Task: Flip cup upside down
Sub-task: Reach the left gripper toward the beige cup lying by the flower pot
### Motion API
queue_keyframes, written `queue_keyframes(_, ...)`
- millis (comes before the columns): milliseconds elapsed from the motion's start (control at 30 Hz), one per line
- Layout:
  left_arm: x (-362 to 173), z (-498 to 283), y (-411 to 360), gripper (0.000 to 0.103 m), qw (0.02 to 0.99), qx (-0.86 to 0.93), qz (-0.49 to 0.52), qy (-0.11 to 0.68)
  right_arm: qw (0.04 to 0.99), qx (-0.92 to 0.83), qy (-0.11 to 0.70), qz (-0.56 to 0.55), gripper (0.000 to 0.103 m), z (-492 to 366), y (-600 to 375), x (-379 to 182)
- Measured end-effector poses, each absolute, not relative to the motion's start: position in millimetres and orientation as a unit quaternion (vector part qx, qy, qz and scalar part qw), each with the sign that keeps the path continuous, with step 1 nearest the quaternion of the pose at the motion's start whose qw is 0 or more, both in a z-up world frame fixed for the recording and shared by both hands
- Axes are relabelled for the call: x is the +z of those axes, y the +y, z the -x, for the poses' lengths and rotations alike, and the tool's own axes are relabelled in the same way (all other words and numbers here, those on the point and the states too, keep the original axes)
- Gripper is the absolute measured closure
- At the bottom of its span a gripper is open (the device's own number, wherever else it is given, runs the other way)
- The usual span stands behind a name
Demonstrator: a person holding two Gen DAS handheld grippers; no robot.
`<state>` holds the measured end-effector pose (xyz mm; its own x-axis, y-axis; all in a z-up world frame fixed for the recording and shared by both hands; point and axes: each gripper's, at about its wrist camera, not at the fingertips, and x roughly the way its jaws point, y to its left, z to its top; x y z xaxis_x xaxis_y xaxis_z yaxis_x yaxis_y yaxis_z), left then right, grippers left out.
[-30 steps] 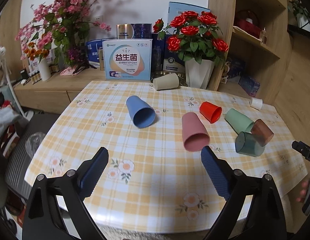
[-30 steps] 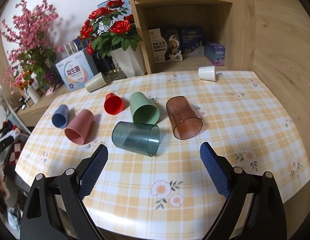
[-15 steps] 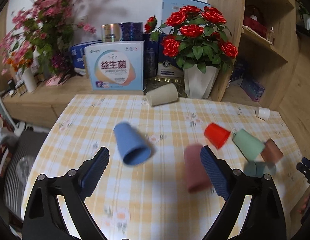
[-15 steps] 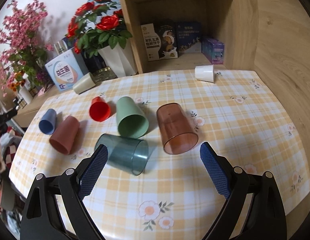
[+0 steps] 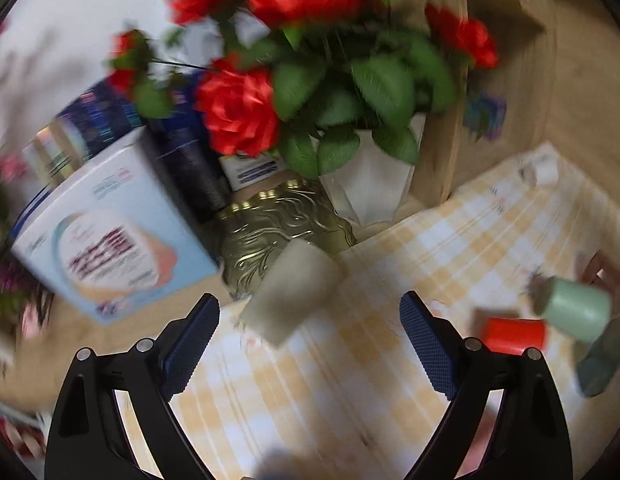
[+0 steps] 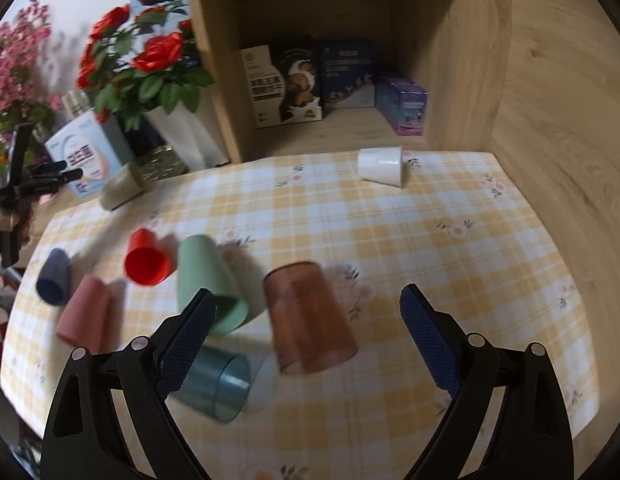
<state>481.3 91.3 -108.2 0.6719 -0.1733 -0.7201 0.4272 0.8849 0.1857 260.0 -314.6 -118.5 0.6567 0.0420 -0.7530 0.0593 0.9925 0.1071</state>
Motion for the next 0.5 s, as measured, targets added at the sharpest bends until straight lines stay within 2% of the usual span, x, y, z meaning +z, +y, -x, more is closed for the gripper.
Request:
queue_keyframes(167,-148,-537,80,0.014,0.875,-0.185,-0.223,0.389,0.900,-0.030,0.430,-0.066,0.013,-286,-322,-130)
queue_keyframes(500,-192,-585,81,0.014,0.846,-0.199,-0.238,0.433,0.887,-0.040,0.455,-0.066,0.013,-306,-326,-153)
